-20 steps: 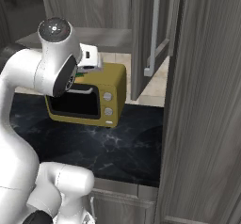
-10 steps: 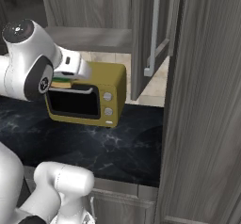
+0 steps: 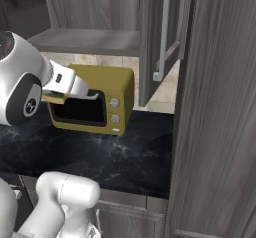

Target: Open the cabinet. Pick the sponge and place it next to the sink. Then close the cabinet.

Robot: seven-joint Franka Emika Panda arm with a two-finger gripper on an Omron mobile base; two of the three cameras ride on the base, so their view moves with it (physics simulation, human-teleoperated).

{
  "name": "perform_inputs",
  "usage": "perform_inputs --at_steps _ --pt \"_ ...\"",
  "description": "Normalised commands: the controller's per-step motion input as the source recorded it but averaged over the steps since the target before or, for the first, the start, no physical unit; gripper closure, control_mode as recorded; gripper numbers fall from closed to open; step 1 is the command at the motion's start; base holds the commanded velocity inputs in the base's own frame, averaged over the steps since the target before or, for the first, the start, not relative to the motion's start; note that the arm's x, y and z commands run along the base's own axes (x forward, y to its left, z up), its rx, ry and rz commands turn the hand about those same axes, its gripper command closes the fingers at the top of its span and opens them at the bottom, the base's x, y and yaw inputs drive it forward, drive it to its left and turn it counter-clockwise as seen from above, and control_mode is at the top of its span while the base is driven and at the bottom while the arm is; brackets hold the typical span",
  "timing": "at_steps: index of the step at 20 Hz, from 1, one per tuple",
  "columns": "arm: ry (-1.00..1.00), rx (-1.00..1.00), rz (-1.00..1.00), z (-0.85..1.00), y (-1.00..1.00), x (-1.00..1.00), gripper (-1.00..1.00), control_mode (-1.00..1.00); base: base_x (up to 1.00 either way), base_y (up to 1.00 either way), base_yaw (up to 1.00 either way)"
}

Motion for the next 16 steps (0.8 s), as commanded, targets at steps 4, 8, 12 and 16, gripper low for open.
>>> perform_inputs --at_steps 4,8,12,16 --pt "0.00 0.01 -0.04 -0.12 0.01 -0.21 1.00 -1.00 0.00 0.00 0.00" --pt "0.06 0.00 -0.04 -0.18 0.05 -0.02 1.00 -1.00 0.00 0.00 0.00" --pt "0.07 0.03 -0.01 -0.18 0.00 0.00 1.00 -1.00 0.00 0.00 0.00" --pt "0.09 0.00 0.00 -0.06 0.00 0.00 1.00 -1.00 0.00 0.00 0.00"
